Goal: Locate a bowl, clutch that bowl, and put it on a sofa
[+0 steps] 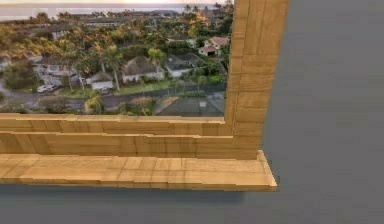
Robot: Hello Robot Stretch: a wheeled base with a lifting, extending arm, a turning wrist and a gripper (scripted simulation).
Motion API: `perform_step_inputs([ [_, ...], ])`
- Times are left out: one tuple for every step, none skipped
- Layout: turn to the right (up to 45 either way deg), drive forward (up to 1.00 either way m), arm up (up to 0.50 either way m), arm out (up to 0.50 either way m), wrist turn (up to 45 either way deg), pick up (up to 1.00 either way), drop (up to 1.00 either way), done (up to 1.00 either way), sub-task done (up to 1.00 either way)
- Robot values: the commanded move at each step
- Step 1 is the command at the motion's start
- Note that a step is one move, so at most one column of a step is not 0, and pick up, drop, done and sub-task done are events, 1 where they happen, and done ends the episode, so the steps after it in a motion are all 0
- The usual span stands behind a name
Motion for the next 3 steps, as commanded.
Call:
perform_step_inputs([
  [0.0, 0.00, -0.40, 0.00, 0.0, 0.00, 0.00, 0.00, 0.00],
  [0.0, 0.00, -0.32, 0.00, 0.0, 0.00, 0.00, 0.00, 0.00],
  [0.0, 0.00, 0.00, 0.00, 0.0, 0.00, 1.00, 0.00, 0.00],
])
